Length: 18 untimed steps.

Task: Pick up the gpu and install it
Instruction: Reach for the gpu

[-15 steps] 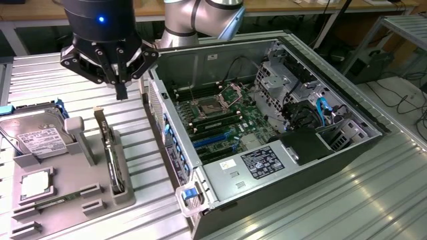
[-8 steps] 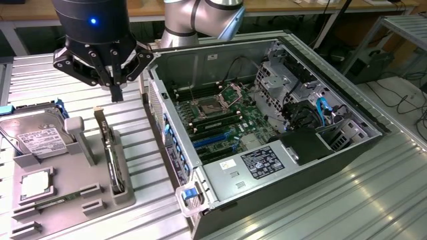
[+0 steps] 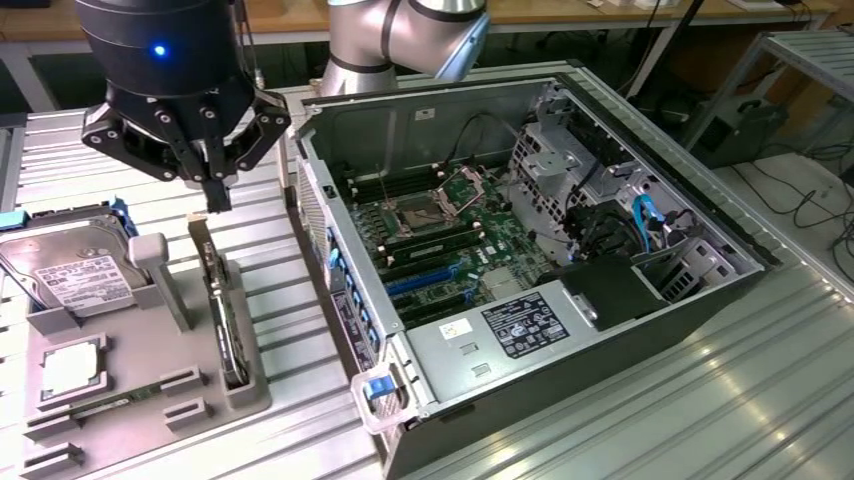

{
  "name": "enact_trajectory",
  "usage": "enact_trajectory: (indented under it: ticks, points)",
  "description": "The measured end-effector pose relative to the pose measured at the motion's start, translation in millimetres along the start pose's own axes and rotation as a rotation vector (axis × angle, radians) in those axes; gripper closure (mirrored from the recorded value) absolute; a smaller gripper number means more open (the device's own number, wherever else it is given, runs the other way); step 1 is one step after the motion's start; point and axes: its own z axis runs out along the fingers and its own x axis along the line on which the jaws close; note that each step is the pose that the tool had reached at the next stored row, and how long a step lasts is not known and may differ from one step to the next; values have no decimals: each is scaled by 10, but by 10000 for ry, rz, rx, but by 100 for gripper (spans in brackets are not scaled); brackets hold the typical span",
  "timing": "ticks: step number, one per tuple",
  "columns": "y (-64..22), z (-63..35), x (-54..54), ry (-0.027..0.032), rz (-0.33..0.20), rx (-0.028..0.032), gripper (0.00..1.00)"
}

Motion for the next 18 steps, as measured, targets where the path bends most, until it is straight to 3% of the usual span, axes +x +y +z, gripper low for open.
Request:
enact_trajectory:
  ticks: [18]
  points:
    - [-81, -1, 215, 0, -1, 0, 89]
